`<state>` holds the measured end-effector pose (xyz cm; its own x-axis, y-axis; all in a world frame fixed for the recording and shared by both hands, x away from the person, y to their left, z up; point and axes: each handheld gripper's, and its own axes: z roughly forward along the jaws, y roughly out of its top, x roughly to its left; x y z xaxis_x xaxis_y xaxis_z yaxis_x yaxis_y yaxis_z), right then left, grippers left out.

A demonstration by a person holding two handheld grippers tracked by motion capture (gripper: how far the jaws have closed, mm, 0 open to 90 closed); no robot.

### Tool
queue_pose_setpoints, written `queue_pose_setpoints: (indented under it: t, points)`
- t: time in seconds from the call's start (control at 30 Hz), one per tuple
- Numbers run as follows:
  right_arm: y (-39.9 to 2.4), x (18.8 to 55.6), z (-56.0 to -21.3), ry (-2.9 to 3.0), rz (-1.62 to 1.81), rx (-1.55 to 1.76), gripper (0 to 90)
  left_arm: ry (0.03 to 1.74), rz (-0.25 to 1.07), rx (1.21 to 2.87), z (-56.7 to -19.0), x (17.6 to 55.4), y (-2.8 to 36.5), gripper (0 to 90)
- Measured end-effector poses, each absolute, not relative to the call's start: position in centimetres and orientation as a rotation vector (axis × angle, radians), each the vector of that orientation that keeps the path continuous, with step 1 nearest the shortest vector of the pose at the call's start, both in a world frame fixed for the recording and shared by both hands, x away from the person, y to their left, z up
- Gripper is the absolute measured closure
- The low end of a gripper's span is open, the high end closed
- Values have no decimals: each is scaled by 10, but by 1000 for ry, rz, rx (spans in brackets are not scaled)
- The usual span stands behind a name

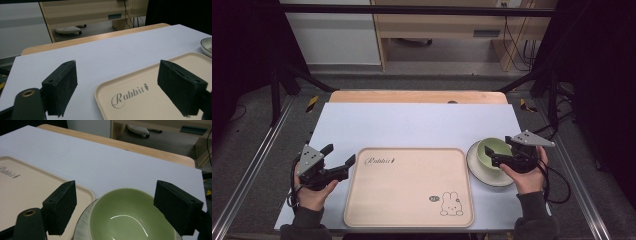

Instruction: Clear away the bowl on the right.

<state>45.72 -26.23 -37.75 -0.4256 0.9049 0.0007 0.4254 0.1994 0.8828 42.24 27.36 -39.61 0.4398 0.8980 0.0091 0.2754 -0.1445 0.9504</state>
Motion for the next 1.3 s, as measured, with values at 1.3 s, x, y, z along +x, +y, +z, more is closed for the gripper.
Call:
queue_pose_setpoints:
  t: [1.3]
  points:
    - [-296,487,-421,1948,881,1515,409,1032,754,1684,-400,424,270,162]
